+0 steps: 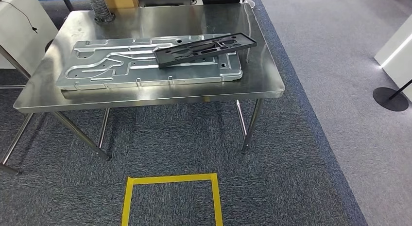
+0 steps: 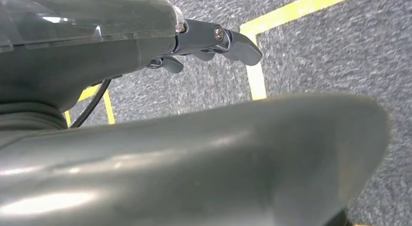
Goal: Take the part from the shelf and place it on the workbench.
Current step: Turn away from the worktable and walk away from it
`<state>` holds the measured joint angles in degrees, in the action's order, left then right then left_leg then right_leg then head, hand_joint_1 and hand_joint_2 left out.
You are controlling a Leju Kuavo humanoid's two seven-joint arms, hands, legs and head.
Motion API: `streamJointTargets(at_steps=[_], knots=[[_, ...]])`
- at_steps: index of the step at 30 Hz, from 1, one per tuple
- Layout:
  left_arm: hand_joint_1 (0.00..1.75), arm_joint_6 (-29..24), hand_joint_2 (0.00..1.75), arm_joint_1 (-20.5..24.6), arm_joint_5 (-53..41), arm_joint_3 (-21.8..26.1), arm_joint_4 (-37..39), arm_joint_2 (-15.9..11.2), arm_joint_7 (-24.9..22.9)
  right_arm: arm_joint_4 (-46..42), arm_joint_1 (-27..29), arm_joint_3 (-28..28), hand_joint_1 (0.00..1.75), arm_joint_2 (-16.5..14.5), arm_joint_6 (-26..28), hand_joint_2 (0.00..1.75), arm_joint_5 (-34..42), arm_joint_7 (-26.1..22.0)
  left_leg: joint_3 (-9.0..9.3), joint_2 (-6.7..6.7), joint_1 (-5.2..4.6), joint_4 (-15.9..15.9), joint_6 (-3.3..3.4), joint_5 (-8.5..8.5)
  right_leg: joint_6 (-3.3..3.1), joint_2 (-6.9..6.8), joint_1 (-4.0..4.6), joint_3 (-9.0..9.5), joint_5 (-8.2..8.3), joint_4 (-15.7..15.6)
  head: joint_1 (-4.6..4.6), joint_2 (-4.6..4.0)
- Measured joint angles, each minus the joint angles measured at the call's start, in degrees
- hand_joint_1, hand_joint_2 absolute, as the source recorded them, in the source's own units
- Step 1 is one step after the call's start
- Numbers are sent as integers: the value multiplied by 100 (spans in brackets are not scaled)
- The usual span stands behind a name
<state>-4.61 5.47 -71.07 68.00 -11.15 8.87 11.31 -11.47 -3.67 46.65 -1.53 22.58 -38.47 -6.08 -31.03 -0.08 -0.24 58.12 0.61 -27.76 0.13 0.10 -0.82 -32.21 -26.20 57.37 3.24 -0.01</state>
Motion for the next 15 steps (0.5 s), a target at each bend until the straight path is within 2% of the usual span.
streamJointTargets(at_steps=[2, 4, 5, 6, 7, 8, 10, 11, 14, 15], knots=[[0, 25, 0, 1, -20, 0, 0, 0, -27, 11, -4, -31, 0, -101, -36, 0, -38, 8, -164, -1, 19, 429, -54, -353, -71, -15, -8, -38, 48, -19, 1, 0], [0, 55, 0, 0, -37, 0, 0, 1, -37, 12, -4, -67, 0, -160, -55, 0, -73, 7, -427, -1, 36, 1153, -85, -783, -101, -21, 8, -103, 91, -16, 1, 1], [0, 67, 0, -2, -43, -1, 0, 2, -38, 13, -3, -83, 0, -180, -57, 44, -85, 7, -501, 0, 42, 1412, -94, -890, -103, -23, 15, -141, 118, -13, 1, 1], [0, 74, 0, -3, -46, -1, 0, 3, -40, 13, -2, -93, 0, -196, -58, 87, -90, 7, -483, 0, 45, 1481, -96, -890, -98, -24, 19, -178, 147, -8, 1, 0], [0, 79, 0, -3, -48, -2, 0, 3, -42, 13, -2, -103, 0, -208, -60, 131, -94, 7, -353, 0, 48, 1324, -92, -788, -88, -22, 20, -214, 176, -2, 2, 0], [0, 82, 0, 1, -48, -2, 0, 3, -44, 13, -1, -111, 0, -216, -67, 175, -98, 7, -120, 0, 49, 956, -80, -620, -72, -19, 20, -245, 203, 6, 2, 0], [0, 92, 0, 23, -46, -2, 0, 2, -51, 13, -2, -133, 0, -222, -93, 175, -116, 5, 340, -5, 39, 144, -32, -373, -24, -16, 29, -291, 255, 26, 1, 1], [0, 99, 0, 34, -46, -2, 0, 3, -59, 13, -4, -146, 0, -224, -112, 175, -129, 3, 459, -9, 30, -95, -2, -321, 9, -16, 35, -305, 278, 29, 1, 1], [0, 117, 0, 32, -45, -1, 0, 4, -103, 13, -4, -178, 0, -230, -145, 175, -168, 3, 461, -10, 0, -198, 109, -248, 127, -16, 26, -318, 352, 10, 1, 0], [0, 122, 0, 29, -45, -1, 0, 7, -122, 13, -1, -184, 0, -232, -147, 175, -177, 12, 445, -1, 2, -210, 148, -203, 161, -14, 14, -336, 328, 44, 0, -1]])
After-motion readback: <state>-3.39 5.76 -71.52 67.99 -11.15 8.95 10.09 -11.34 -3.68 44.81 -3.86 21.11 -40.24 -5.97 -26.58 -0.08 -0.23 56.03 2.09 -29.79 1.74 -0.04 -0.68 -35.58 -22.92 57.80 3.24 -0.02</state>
